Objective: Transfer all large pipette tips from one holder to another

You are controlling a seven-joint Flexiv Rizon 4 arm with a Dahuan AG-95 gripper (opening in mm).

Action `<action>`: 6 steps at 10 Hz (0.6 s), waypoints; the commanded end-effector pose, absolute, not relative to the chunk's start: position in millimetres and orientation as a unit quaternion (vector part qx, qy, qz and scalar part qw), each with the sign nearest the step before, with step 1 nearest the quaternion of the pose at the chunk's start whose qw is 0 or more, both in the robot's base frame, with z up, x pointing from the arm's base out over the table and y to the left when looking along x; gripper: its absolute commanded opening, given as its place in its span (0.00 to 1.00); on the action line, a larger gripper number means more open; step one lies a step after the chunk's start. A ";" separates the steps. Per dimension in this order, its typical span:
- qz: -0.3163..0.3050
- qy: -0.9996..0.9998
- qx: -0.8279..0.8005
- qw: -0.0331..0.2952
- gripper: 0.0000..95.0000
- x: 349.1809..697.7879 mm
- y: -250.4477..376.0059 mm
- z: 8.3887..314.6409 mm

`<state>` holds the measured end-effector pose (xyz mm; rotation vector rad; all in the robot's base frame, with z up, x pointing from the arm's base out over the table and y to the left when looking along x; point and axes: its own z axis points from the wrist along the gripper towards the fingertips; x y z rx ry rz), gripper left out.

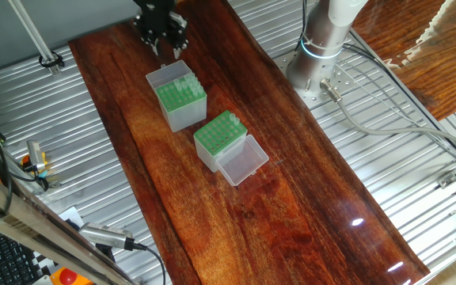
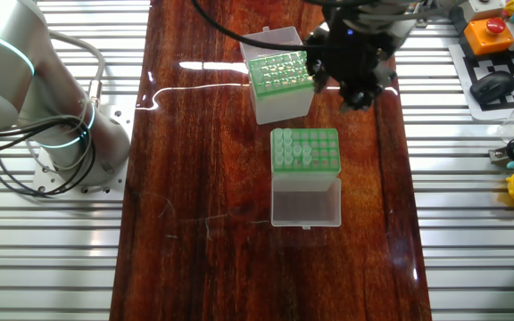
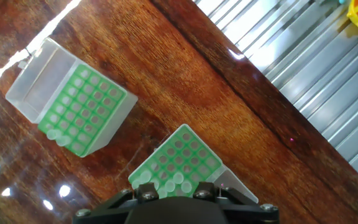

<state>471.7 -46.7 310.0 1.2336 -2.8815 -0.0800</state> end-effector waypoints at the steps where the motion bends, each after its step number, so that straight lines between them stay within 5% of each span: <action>1: -0.027 -0.920 0.391 0.002 0.20 470.1 -47.1 310.6; 5: -0.027 -0.922 0.385 0.005 0.20 472.6 -43.5 309.9; 6: -0.027 -0.923 0.384 0.009 0.40 472.8 -39.8 307.2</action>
